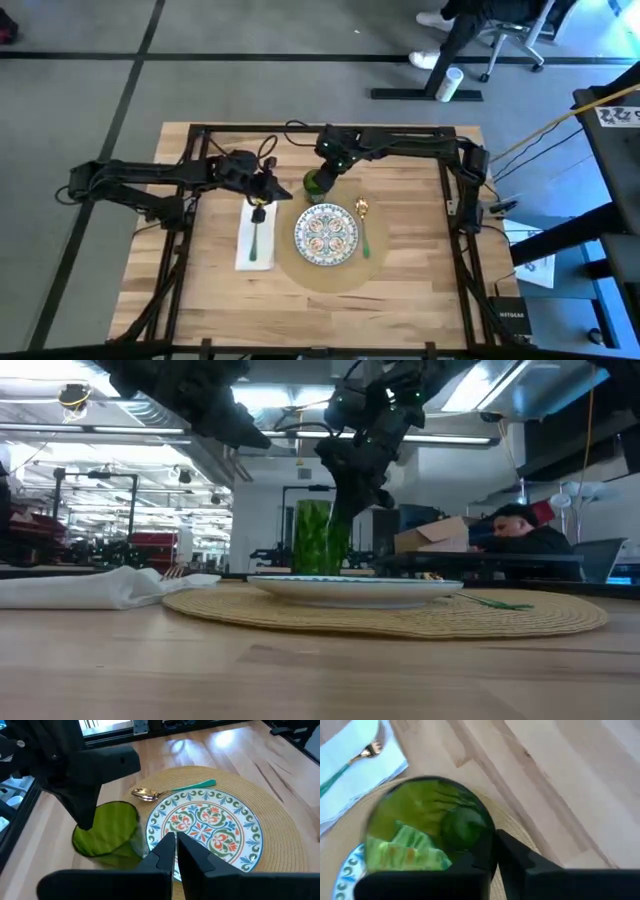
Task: Set table place
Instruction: Put the green glass cup beside the brown placemat
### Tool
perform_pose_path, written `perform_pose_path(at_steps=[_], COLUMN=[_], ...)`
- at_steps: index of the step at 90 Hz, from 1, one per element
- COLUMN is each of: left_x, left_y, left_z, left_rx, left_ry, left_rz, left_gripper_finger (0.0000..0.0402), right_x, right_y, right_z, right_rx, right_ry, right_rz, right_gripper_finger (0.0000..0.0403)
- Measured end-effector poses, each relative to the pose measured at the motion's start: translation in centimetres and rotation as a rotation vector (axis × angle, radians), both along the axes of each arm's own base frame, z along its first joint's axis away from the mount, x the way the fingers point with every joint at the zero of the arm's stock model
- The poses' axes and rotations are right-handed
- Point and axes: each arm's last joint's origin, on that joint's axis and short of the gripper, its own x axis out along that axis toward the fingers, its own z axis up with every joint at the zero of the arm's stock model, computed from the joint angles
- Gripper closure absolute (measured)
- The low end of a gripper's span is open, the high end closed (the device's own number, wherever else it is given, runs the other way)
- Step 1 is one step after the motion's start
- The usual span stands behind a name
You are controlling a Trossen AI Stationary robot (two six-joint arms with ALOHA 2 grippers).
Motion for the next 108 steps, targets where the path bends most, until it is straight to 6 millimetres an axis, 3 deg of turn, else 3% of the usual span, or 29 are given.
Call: perform_pose_path(at_steps=[31,92,108], left_x=[0.0,-0.1,-0.2], left_y=[0.0,-0.1,-0.1], left_z=[0.0,-0.1,-0.7], left_rx=[-0.001,-0.005,-0.007], left_ry=[0.0,0.016,0.026], left_rz=[0.0,-0.001,-0.001], left_gripper_finger=[0.0401,0.0402,0.0402], right_x=[-0.2,-5.8,-7.3], right_y=[-0.3,-5.7,-6.2], right_z=[0.0,1.0,1.8], right_rx=[0.01,0.02,-0.017], right_ry=[0.009,0.21,0.268], right_rz=[-0.009,-0.159,-0.189], right_gripper_finger=[0.04,0.0402,0.0402])
